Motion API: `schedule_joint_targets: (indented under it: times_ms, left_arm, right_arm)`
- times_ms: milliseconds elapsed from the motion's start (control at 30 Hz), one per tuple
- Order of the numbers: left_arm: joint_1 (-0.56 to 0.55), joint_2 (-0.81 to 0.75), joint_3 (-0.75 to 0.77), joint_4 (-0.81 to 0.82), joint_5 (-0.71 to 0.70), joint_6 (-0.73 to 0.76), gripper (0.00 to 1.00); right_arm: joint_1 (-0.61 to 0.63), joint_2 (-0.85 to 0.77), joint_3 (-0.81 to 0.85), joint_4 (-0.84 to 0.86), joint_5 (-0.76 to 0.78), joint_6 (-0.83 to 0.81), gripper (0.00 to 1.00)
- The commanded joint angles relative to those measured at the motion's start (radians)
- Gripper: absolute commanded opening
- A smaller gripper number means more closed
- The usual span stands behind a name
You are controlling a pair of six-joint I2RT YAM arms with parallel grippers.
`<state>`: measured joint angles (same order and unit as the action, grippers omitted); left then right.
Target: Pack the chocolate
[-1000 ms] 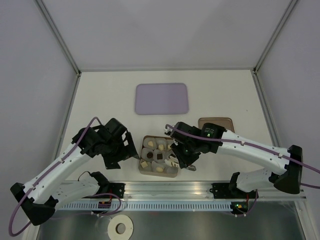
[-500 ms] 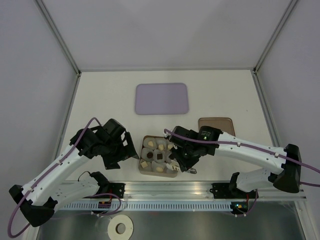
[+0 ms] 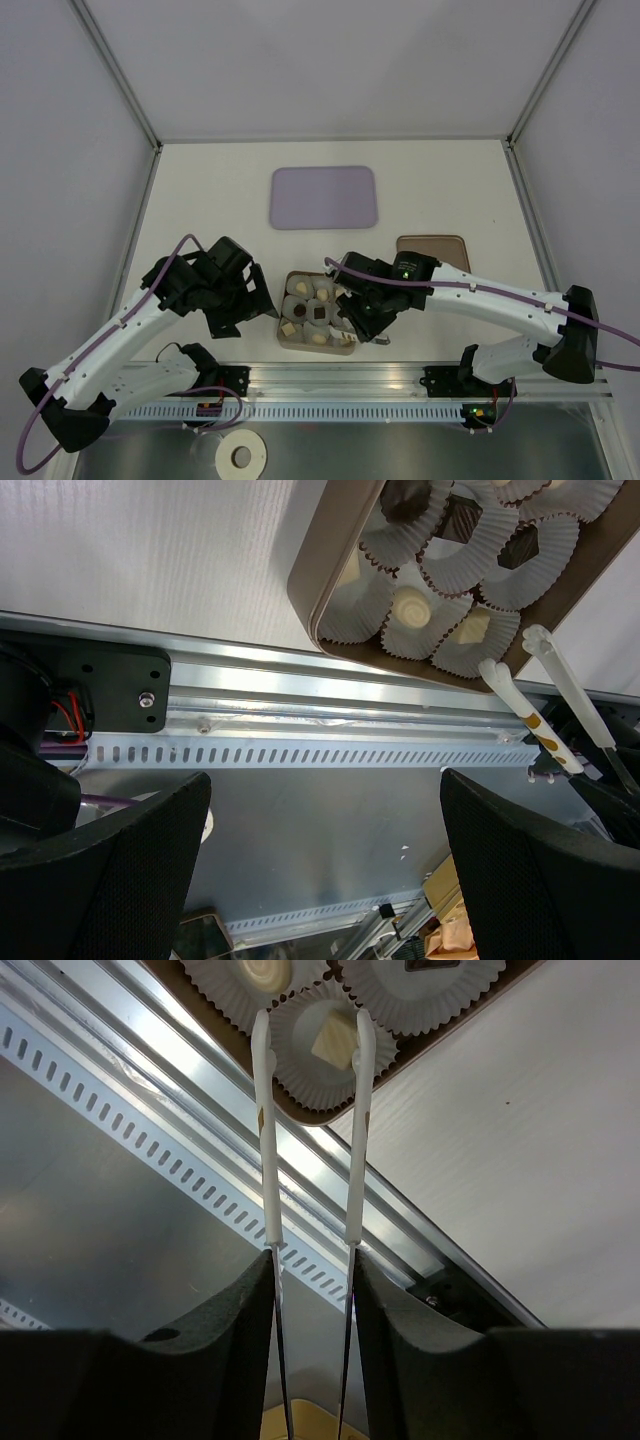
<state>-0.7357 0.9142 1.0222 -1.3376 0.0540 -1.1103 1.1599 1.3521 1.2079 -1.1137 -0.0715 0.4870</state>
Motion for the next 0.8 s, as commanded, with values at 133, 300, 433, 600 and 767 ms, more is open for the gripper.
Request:
schedule_joint_targets:
  times_ms: [133,300,433,600,767]
  left_arm:
    - [-0.002,-0.011,0.036,-0.144,0.007,-0.008,1.0]
    - [-0.002,-0.003,0.032,-0.141,0.012,-0.01,1.0]
    - [-0.002,0.002,0.029,-0.124,0.015,-0.019,1.0]
    - [-0.002,0.025,0.021,-0.091,0.035,-0.037,1.0]
    - [-0.002,0.071,-0.017,-0.005,0.056,-0.062,1.0]
  right_arm:
    - [0.004,-0.028,0.107,0.015,0.042,0.041,0.33]
    - [0.004,-0.033,0.247,0.054,0.149,0.1,0.31]
    - [-0.084,-0.008,0.308,0.072,0.193,0.065,0.3]
    - [-0.377,0.091,0.329,0.187,0.255,-0.053,0.3]
    - [-0.618,0.359,0.416,0.343,0.295,-0.077,0.3]
